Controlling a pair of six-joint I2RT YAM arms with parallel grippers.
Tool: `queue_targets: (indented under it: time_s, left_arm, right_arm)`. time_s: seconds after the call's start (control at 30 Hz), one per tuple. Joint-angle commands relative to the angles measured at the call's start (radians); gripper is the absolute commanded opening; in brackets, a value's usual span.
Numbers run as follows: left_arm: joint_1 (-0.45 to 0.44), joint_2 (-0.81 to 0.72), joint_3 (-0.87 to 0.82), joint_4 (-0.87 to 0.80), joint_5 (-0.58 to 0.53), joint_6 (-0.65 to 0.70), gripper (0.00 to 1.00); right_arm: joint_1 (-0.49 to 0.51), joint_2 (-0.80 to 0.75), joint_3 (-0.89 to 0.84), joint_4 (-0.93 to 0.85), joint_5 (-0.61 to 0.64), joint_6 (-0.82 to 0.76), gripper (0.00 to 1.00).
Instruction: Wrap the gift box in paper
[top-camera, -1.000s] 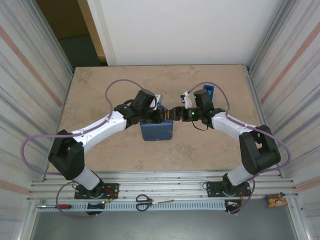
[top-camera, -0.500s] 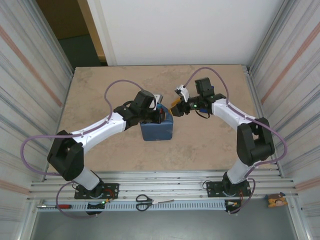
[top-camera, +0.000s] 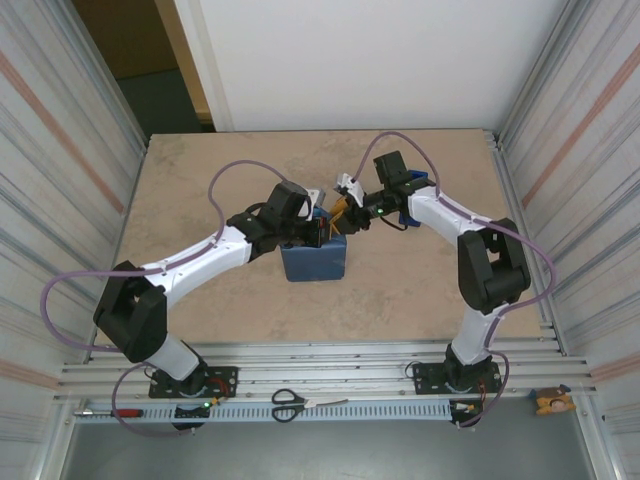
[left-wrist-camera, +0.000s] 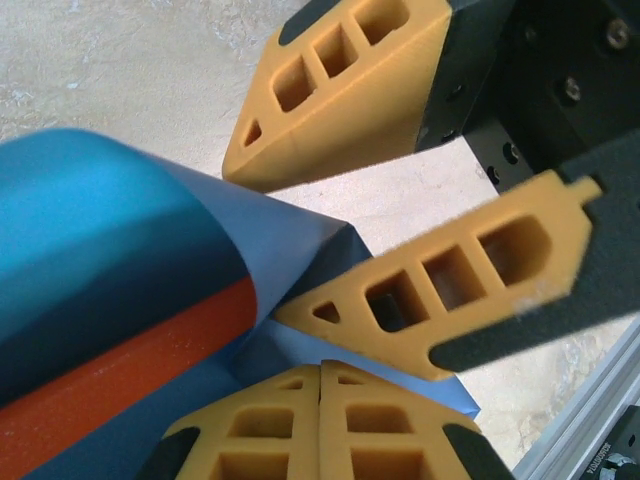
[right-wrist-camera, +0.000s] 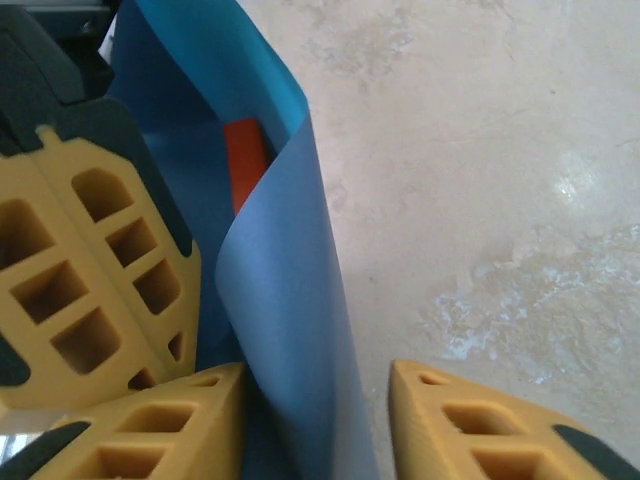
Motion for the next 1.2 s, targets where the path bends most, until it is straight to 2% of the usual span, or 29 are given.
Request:
queue_targets:
  time_s: [0.0,0.23,0.27,0.4,0.5,0.6,0.7,0.77,0.9,0.93,1.07,1.1,1.13,1.17]
  left_arm:
    - [-0.009,0.015,-0.043,-0.092,-0.003,0.012,0.00]
    - [-0.009,0.023,-0.043,-0.084,0.007,0.012,0.00]
    - [-0.009,0.023,-0.043,-0.086,0.006,0.012,0.00]
    - [-0.009,0.016,-0.052,-0.081,0.001,0.008,0.00]
    - [-0.009,0.015,-0.059,-0.073,0.000,0.006,0.00]
    - [-0.009,0.017,-0.054,-0.075,0.003,0.008,0.00]
    - [-0.009,0.015,-0.054,-0.075,0.003,0.008,0.00]
    - [-0.009,0.015,-0.052,-0.078,0.000,0.013,0.00]
    - [-0.009,0.016,-0.051,-0.079,-0.001,0.013,0.00]
    - [-0.009,0.017,-0.049,-0.079,0.001,0.013,0.00]
    - [-0.009,0.015,-0.051,-0.078,0.001,0.013,0.00]
    - [-0.009,0.015,-0.050,-0.079,0.000,0.012,0.00]
    - [-0.009,0.014,-0.051,-0.078,0.001,0.013,0.00]
    - [-0.009,0.013,-0.053,-0.078,0.000,0.012,0.00]
  right_arm:
    - [0.006,0.032,0.044,-0.089,-0.040,-0.056,0.33]
    - [0.008,0.024,0.054,-0.114,-0.030,-0.066,0.02]
    - [0.009,0.024,0.056,-0.112,-0.030,-0.066,0.00]
    - [0.012,0.021,0.062,-0.103,-0.023,-0.058,0.02]
    - [0.018,0.022,0.072,-0.074,-0.028,-0.032,0.22]
    - [0.024,0.032,0.083,-0.043,-0.047,-0.017,0.24]
    - [0.030,0.050,0.106,-0.039,-0.053,-0.009,0.34]
    - [0.034,0.061,0.119,-0.052,-0.059,-0.017,0.28]
    - [0.033,0.069,0.133,-0.049,-0.067,-0.012,0.05]
    - [0.032,0.068,0.133,-0.047,-0.071,-0.011,0.02]
    - [0.031,0.057,0.134,-0.023,-0.090,0.017,0.02]
    - [0.031,0.056,0.134,-0.013,-0.094,0.027,0.08]
    - [0.031,0.056,0.134,0.000,-0.097,0.043,0.20]
    - [0.031,0.060,0.133,0.020,-0.101,0.063,0.23]
